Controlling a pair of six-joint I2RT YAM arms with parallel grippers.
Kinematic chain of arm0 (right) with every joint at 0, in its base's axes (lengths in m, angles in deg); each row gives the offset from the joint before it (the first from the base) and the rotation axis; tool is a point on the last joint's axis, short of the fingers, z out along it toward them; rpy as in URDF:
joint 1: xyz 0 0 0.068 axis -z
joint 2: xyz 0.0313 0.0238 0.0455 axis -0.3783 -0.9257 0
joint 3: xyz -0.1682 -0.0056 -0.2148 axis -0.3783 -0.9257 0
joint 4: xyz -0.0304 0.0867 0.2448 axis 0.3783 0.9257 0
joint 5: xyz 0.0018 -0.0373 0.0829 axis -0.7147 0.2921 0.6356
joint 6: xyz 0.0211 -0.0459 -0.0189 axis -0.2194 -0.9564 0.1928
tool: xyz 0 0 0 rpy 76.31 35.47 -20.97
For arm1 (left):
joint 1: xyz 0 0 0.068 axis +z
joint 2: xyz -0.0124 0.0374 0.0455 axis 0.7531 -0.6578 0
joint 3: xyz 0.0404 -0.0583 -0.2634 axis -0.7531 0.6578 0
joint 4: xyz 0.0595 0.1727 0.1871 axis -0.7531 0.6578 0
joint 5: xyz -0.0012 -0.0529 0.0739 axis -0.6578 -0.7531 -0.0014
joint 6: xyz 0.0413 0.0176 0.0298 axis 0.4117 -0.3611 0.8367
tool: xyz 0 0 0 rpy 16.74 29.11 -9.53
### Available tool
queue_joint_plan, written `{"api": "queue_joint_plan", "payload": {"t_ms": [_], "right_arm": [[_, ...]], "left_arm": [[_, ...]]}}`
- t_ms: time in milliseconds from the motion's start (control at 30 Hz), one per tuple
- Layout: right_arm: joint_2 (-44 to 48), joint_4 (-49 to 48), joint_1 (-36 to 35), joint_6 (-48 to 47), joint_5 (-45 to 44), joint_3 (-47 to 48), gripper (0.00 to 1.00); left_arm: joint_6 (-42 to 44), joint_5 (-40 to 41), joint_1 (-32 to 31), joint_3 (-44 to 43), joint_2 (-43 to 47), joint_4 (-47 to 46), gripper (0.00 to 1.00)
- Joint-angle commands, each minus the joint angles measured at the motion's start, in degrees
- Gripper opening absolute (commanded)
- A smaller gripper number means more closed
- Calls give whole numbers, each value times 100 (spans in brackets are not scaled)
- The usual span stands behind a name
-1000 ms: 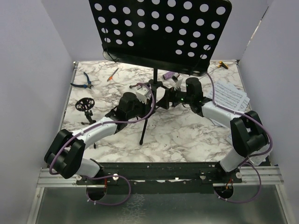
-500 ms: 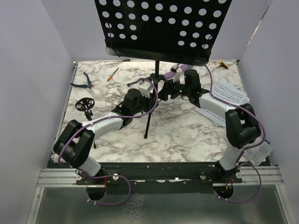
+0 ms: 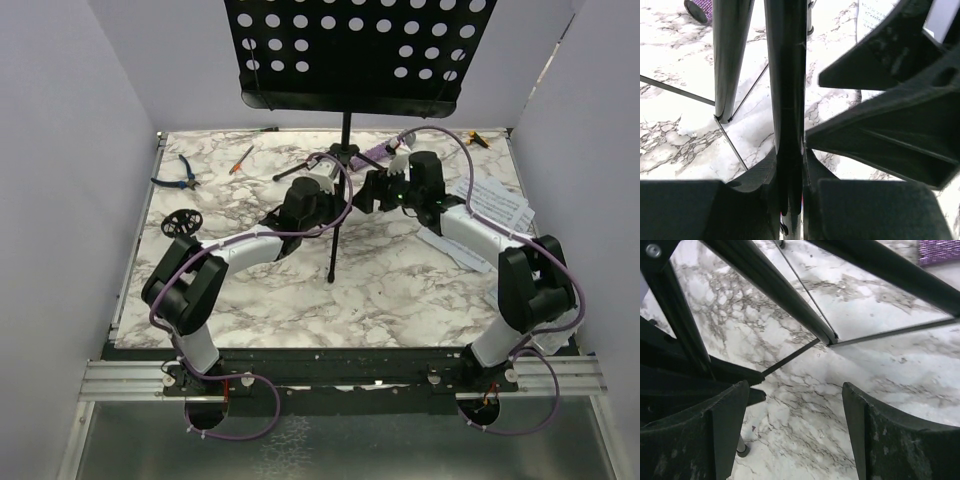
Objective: Set up the instrument practice props
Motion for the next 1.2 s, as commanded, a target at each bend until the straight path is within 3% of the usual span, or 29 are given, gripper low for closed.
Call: {"api": "queue_joint_plan", "payload": {"t_ms": [0,300,533,600,833,1167], "right_arm": [[484,488,-54,-70,-397,-475,80],[863,395,-45,86,-620,-1135,80],[1158,275,-41,125,-534,-1447,80],[1198,279,-44,125,-534,-1472,81],[1376,190,-37,114,-514,-1582,83],[1626,-262,203,399,-294,-1982,86]], "left_arm": [[-80,864,92,-271,-397,3,0],[25,773,92,-395,-545,7,1],[65,790,92,-365,-364,-1,45],[19,707,91,-374,-298,-8,62],[-192,820,92,-161,154,-105,96],[-22,1216,158,812,1492,-178,99]]}}
